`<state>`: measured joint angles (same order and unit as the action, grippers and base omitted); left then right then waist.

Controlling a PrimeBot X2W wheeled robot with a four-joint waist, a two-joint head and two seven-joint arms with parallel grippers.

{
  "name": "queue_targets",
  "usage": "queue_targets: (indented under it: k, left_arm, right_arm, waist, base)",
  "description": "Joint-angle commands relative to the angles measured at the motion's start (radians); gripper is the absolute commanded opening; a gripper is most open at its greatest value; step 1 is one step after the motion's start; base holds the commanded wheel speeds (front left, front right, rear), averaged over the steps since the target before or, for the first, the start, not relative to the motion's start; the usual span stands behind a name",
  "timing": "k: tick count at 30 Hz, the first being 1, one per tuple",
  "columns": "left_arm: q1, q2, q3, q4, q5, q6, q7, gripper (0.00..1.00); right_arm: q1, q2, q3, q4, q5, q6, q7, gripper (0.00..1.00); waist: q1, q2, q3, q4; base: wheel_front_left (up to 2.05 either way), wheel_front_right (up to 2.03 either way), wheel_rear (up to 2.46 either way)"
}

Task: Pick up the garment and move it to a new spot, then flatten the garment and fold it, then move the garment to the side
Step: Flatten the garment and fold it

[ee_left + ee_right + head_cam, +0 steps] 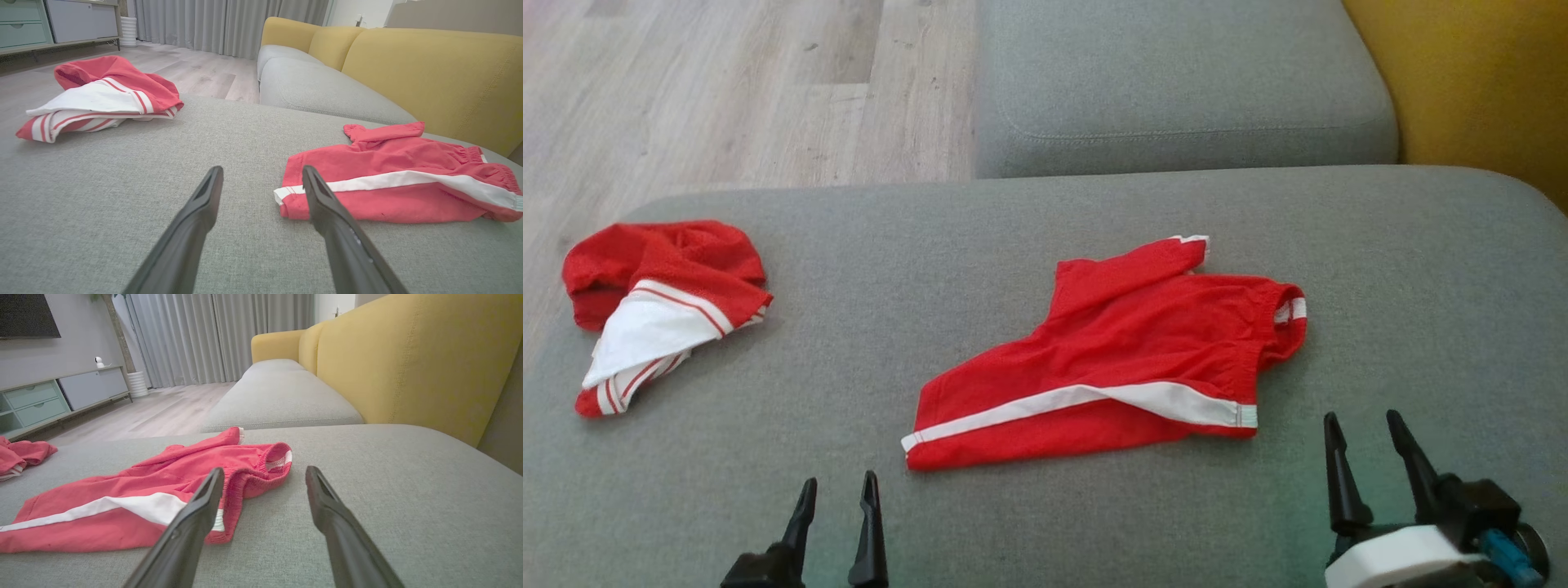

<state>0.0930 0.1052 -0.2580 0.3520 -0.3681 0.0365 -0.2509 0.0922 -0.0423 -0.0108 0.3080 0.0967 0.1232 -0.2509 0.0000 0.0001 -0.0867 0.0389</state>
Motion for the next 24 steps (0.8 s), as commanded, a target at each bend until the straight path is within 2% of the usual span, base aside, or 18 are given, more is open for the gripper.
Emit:
queue_targets:
  k: [1,8,17,23,24]
  left_arm:
    - [-0.032,-0.004,0.037,-0.033,0.013,0.007,-0.011,1.00]
    - [-0.047,-0.010,0.029,-0.039,0.026,0.004,-0.011,1.00]
    - [-0.064,-0.012,0.024,-0.040,0.037,0.008,-0.011,1.00]
    - [-0.067,-0.010,0.033,-0.038,0.036,0.007,-0.011,1.00]
    - [-0.068,-0.010,0.034,-0.038,0.036,0.007,-0.011,1.00]
  right_arm:
    - [-0.038,-0.008,0.028,-0.024,0.001,0.008,-0.011,1.00]
    - [-0.112,-0.008,0.073,0.042,-0.014,0.008,0.037,1.00]
    - [-0.224,-0.008,0.078,0.221,-0.049,0.008,0.153,1.00]
    - [-0.254,-0.008,0.080,0.285,-0.044,0.008,0.161,1.00]
    - [-0.258,-0.008,0.081,0.292,-0.046,0.008,0.158,0.93]
  waist:
    - [0.0000,-0.0001,0.003,0.002]
    - [0.0000,-0.0001,0.029,0.030]
    - [0.0000,-0.0001,0.072,0.108]
    - [0.0000,-0.0001,0.085,0.135]
    - [0.0000,-0.0001,0.086,0.136]
  base:
    - [0.00,0.00,0.00]
    - [0.00,0.00,0.00]
    - [0.00,0.00,0.00]
    - [0.00,0.00,0.00]
    - [0.00,0.00,0.00]
